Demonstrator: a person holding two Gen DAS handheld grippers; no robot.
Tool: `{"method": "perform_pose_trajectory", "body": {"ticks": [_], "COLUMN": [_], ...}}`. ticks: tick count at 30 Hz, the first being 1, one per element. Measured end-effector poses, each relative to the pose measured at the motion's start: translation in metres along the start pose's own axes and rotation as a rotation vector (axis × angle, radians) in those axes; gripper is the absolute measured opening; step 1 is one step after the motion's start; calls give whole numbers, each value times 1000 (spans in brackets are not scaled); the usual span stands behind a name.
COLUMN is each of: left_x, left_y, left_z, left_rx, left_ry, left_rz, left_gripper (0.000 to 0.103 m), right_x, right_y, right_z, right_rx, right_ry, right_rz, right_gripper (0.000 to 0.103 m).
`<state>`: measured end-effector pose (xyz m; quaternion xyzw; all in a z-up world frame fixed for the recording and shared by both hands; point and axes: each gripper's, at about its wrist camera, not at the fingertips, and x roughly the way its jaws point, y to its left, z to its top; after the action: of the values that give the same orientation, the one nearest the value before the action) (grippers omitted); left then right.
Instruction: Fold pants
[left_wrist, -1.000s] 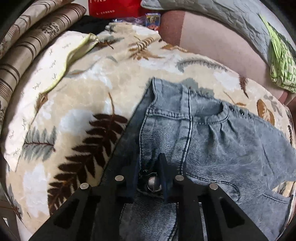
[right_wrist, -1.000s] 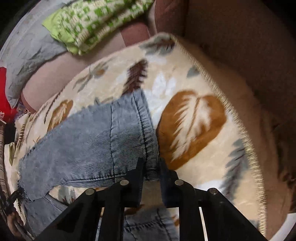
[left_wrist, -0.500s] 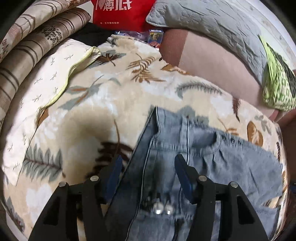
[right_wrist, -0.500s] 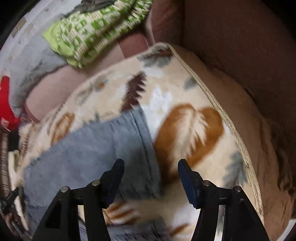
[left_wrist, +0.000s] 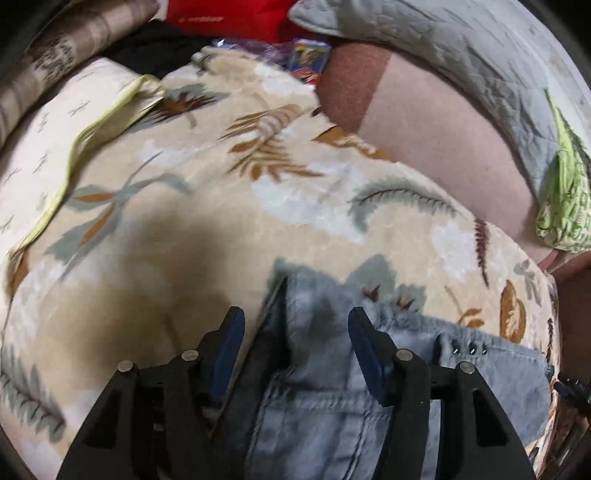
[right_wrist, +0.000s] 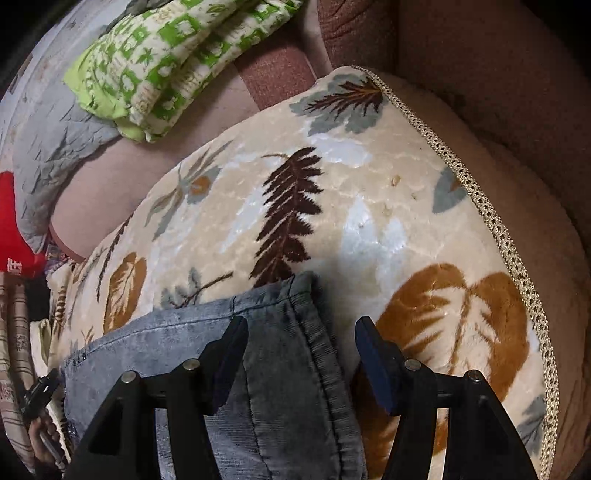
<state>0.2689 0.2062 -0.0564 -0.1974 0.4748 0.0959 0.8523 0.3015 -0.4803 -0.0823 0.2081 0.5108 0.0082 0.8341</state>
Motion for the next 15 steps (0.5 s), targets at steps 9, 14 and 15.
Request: {"method": "perform_pose_trajectory", "body": {"ticks": [9, 14, 15], "left_x": [18, 28, 31], "left_y": [-15, -10, -10], "left_z": [5, 8, 8], "left_rx": [24, 12, 15], "left_ry": [20, 49, 60], "left_rz": [-5, 2, 12], "left_gripper": [45, 31, 23], "right_x": [9, 28, 33], "right_y": [-6, 8, 10], "right_z": [13, 20, 20], "right_rx": [17, -26, -39], "right_ry": [6, 33, 41], "right_rz": [37, 16, -4], "right_gripper": [64, 58, 53]}}
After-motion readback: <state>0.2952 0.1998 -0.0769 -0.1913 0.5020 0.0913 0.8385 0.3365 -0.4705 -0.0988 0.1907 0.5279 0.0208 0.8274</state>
